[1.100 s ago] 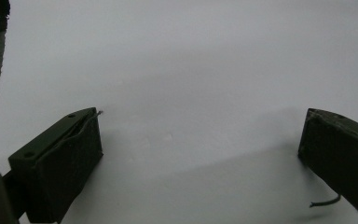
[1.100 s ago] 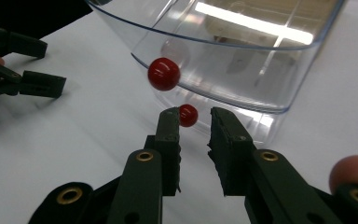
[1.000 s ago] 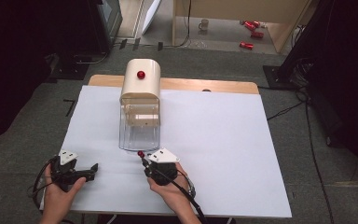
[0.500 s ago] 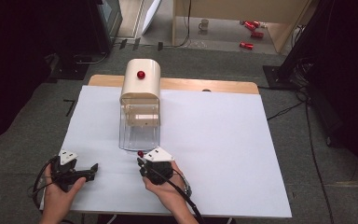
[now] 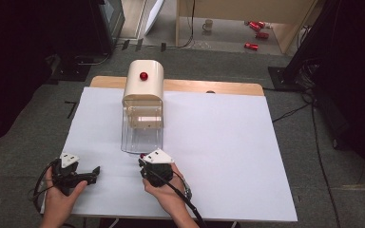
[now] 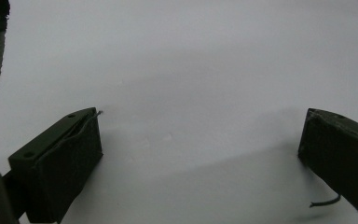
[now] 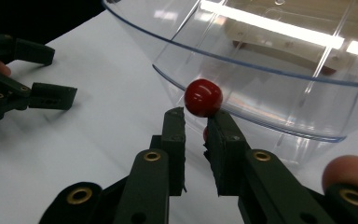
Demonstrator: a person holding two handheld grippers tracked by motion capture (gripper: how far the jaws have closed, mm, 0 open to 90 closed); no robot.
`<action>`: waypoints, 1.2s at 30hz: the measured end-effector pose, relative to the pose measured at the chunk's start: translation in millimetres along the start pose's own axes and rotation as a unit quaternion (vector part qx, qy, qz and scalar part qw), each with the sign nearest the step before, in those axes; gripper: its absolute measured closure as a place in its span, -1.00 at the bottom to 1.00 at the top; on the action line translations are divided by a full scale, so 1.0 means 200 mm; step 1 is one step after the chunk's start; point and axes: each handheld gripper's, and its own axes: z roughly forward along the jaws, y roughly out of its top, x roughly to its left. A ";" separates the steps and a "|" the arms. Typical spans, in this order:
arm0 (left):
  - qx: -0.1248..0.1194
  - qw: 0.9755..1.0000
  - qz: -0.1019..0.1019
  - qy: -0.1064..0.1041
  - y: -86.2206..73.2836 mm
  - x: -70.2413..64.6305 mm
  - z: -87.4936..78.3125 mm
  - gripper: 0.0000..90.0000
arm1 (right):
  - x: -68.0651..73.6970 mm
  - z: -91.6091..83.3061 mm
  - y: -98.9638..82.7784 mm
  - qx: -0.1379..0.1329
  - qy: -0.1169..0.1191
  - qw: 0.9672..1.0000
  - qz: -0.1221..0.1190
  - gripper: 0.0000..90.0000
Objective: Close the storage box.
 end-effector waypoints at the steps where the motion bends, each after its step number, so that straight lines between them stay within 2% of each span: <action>1: 0.000 1.000 0.000 0.000 0.00 0.00 0.00 -1.00 | 0.00 0.00 0.00 0.000 0.000 1.000 0.000 0.76; 9: 0.000 1.000 0.000 0.000 0.00 0.00 0.00 -1.00 | 0.00 -0.01 0.00 -0.005 -0.002 1.000 0.006 0.76; 14: 0.000 1.000 0.000 0.000 0.00 0.00 0.00 -1.00 | 0.01 0.00 0.00 -0.008 -0.006 1.000 -0.003 0.69; 20: 0.000 1.000 0.000 0.000 0.00 0.00 0.00 -1.00 | 0.00 0.02 0.00 -0.013 0.004 1.000 0.012 0.67; 27: 0.000 1.000 0.000 0.000 0.00 0.00 0.00 -1.00 | 0.00 0.00 0.00 -0.020 0.000 0.999 0.029 0.71; 36: 0.000 1.000 0.000 0.000 0.00 0.00 0.00 -1.00 | 0.01 -0.04 0.04 -0.029 0.003 0.999 0.027 0.74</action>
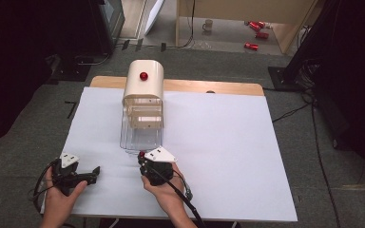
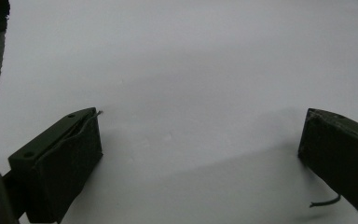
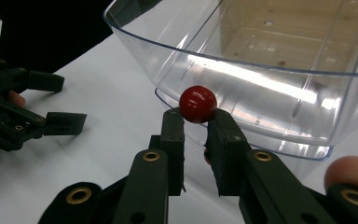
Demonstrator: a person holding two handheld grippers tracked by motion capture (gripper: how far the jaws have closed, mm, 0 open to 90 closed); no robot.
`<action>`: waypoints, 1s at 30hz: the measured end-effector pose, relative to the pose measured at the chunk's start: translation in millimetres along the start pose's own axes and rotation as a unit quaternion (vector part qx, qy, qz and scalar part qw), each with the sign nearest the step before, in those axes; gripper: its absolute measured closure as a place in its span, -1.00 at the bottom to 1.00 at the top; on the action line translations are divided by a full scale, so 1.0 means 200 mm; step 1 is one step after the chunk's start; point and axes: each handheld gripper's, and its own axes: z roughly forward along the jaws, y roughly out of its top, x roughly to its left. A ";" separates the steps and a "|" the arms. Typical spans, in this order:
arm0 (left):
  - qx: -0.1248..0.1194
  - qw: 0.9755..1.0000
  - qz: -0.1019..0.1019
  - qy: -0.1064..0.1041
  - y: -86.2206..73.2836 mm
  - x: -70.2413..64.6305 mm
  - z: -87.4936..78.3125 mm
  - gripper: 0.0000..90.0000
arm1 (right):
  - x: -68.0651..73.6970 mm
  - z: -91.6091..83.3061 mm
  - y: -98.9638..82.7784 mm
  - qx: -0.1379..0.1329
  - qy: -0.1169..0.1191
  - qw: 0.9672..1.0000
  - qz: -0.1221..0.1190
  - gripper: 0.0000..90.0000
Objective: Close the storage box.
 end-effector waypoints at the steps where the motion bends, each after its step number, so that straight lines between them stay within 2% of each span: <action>1: 0.000 1.000 0.000 0.000 0.00 0.00 0.00 -1.00 | 0.00 0.00 0.01 0.000 -0.001 1.000 -0.001 0.74; 15: -0.001 1.000 -0.001 0.000 0.00 0.00 0.00 -1.00 | 0.00 -0.02 0.10 -0.008 -0.005 1.000 -0.014 0.75; 28: -0.001 1.000 -0.001 0.000 0.00 0.00 0.00 -1.00 | -0.02 0.01 0.17 -0.009 -0.006 1.000 -0.017 0.74; 30: -0.001 1.000 0.000 0.000 0.00 0.00 0.00 -1.00 | -0.04 0.02 0.19 -0.008 -0.005 1.000 -0.011 0.74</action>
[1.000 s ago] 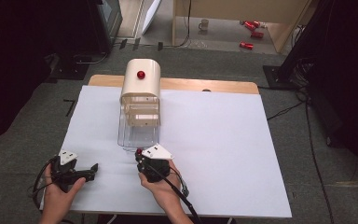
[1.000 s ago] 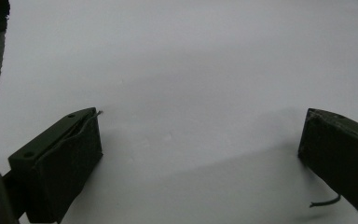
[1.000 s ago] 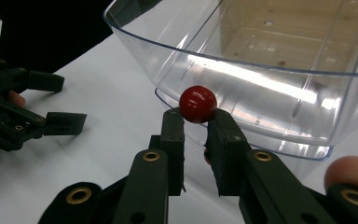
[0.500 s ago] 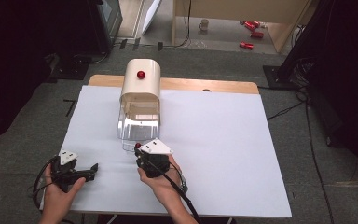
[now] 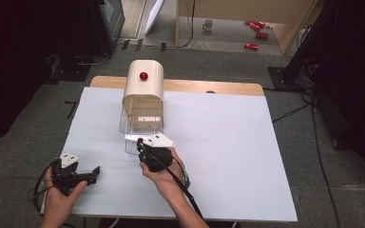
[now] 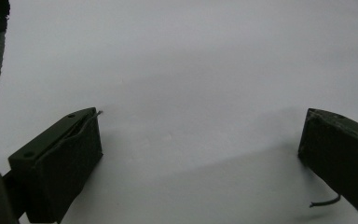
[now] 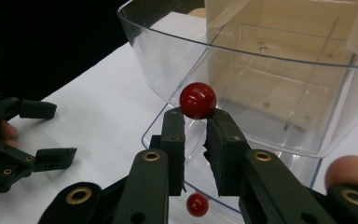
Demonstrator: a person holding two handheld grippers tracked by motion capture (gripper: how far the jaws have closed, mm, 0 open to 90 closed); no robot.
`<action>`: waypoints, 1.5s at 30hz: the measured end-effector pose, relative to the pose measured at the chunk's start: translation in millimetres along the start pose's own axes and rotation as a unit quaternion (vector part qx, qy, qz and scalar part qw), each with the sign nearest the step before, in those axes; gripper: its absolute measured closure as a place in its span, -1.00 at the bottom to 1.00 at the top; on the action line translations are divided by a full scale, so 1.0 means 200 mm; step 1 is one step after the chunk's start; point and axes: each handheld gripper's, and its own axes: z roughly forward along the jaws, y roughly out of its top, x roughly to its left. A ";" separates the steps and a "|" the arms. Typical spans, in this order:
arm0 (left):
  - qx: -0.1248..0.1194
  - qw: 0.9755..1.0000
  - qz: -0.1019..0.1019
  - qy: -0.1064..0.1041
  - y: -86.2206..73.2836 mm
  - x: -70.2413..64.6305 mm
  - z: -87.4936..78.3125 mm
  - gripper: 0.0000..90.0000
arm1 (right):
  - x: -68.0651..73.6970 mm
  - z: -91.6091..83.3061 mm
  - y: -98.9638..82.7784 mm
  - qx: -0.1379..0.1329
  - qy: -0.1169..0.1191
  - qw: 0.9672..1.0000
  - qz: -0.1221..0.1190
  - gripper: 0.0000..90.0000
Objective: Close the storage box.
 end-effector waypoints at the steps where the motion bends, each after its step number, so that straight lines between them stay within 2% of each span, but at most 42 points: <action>1: 0.000 1.000 0.000 0.000 0.00 0.00 0.00 -1.00 | 0.00 0.00 0.00 0.000 0.000 1.000 0.000 0.74; 20: 0.000 1.000 0.002 0.001 0.00 0.00 0.00 -1.00 | -0.12 0.09 0.11 -0.010 -0.003 1.000 0.019 0.72; 25: -0.001 1.000 0.001 0.000 0.00 0.00 0.00 -1.00 | -0.14 0.10 0.12 -0.011 -0.003 1.000 0.023 0.70; 36: 0.000 1.000 0.001 0.000 0.00 0.00 0.00 -1.00 | -0.22 0.17 0.14 -0.005 0.022 1.000 0.021 0.35; 43: 0.000 1.000 0.000 0.000 0.00 0.00 0.00 -1.00 | -0.25 0.20 0.16 -0.016 0.024 0.999 0.026 0.24; 45: 0.000 1.000 0.002 0.000 0.00 0.00 0.00 -1.00 | -0.27 0.22 0.17 -0.018 0.023 0.999 0.025 0.15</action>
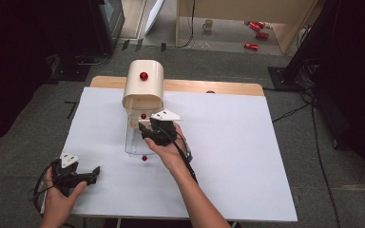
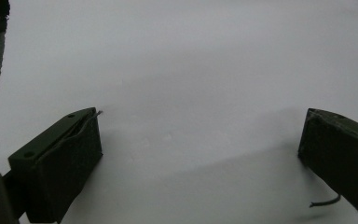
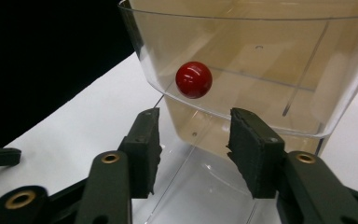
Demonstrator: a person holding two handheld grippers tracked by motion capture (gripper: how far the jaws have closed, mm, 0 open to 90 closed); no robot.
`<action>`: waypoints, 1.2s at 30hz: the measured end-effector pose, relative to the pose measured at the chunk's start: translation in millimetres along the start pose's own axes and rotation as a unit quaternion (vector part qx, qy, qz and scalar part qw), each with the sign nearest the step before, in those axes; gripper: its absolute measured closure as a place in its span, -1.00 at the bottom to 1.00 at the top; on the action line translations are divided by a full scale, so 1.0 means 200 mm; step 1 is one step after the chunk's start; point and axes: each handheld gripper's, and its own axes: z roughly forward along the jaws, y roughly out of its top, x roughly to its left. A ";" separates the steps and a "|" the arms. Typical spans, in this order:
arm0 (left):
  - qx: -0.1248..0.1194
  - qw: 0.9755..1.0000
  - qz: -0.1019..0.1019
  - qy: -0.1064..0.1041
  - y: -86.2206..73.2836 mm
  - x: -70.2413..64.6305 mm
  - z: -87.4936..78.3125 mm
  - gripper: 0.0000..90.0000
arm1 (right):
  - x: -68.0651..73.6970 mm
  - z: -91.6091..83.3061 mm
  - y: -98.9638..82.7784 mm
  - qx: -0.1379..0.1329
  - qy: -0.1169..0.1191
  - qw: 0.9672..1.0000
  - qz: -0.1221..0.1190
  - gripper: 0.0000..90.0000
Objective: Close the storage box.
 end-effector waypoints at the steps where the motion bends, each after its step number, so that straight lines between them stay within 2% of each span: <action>1: 0.000 1.000 0.000 0.000 0.00 0.00 0.00 -1.00 | 0.00 0.01 0.01 0.000 0.000 1.000 -0.002 0.13; 10: 0.000 1.000 0.000 0.000 0.00 0.00 0.00 -1.00 | -0.01 0.02 0.03 0.000 -0.005 1.000 -0.010 0.08; 14: 0.000 1.000 0.000 0.000 0.00 0.00 0.00 -1.00 | -0.01 0.01 0.03 0.001 -0.008 1.000 -0.005 -0.06; 15: 0.000 1.000 0.000 0.000 0.00 0.00 0.00 -1.00 | -0.02 0.00 0.03 0.003 -0.007 1.000 -0.001 -0.11; 16: 0.000 1.000 0.000 0.000 0.00 0.00 0.00 -1.00 | -0.02 -0.02 0.02 0.005 -0.008 1.000 0.004 -0.31; 17: 0.000 1.000 0.000 0.000 0.00 0.00 0.00 -1.00 | -0.03 -0.03 0.01 0.009 -0.010 1.000 0.004 -0.40; 18: 0.000 1.000 0.000 0.000 0.00 0.00 0.00 -1.00 | -0.03 -0.03 0.01 0.009 -0.010 1.000 0.004 -0.40; 19: -0.001 1.000 -0.001 0.000 0.00 0.00 0.00 -1.00 | -0.03 -0.05 -0.01 0.021 -0.017 1.000 0.003 -0.69; 20: -0.001 1.000 -0.001 0.000 0.00 0.00 0.00 -1.00 | -0.03 -0.05 -0.01 0.021 -0.017 1.000 0.003 -0.69; 21: -0.001 1.000 -0.001 0.000 0.00 0.00 0.00 -1.00 | -0.03 -0.07 -0.03 0.033 -0.018 0.999 0.003 -0.82; 22: -0.001 1.000 -0.001 0.000 0.00 0.00 0.00 -1.00 | -0.03 -0.07 -0.03 0.033 -0.018 0.999 0.003 -0.82; 23: -0.001 1.000 -0.002 0.000 0.00 0.00 0.00 -1.00 | -0.03 -0.09 -0.06 0.041 -0.020 0.999 0.000 -0.98; 30: -0.001 1.000 -0.001 0.000 0.00 0.00 0.00 -1.00 | 0.00 -0.16 -0.14 0.047 -0.036 0.998 -0.002 -1.00; 33: -0.001 1.000 -0.002 0.000 0.00 0.00 0.00 -1.00 | 0.01 -0.19 -0.18 0.046 -0.033 0.998 -0.002 -1.00; 36: -0.001 1.000 -0.002 0.000 0.00 0.00 0.00 -1.00 | 0.05 -0.20 -0.25 0.052 -0.047 0.997 -0.007 -1.00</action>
